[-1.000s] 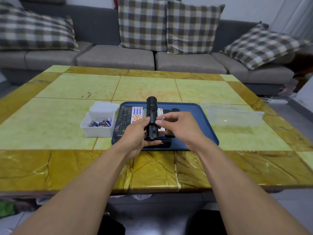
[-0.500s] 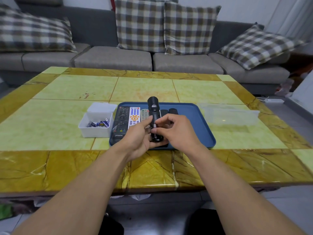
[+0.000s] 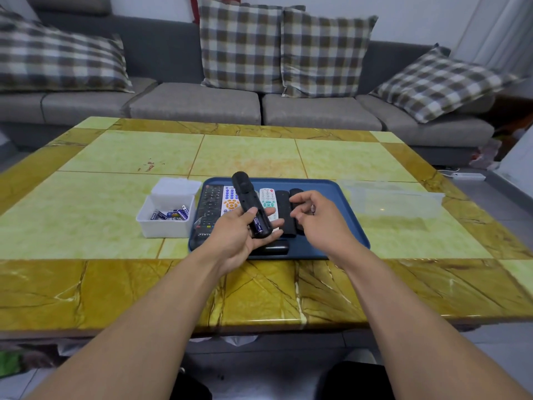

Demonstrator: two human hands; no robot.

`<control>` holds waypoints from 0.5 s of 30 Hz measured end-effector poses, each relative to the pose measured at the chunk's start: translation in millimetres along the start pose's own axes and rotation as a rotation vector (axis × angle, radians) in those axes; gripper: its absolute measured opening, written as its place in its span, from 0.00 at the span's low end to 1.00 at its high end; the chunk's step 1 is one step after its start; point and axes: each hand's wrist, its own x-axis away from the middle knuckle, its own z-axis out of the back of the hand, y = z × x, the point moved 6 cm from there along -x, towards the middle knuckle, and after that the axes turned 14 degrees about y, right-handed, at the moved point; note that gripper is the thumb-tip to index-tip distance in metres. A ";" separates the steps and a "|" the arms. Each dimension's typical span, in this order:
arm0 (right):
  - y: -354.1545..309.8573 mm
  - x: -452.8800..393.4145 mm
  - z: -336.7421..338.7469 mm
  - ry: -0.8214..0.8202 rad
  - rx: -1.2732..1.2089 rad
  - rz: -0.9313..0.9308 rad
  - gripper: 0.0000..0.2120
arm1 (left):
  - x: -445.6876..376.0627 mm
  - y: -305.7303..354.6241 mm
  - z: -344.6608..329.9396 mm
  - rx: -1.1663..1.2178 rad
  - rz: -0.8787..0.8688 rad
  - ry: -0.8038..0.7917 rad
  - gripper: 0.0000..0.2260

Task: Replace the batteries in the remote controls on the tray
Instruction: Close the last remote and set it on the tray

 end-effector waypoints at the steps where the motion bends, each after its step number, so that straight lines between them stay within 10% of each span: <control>1: 0.0 -1.5 -1.7 -0.022 -0.011 -0.010 0.16 | -1.6 3.4 -0.3 0.015 -0.018 0.003 0.11; 15: -24.4 7.9 -1.1 -0.017 -0.257 0.173 0.05 | -6.0 9.0 7.5 -0.199 -0.216 0.070 0.18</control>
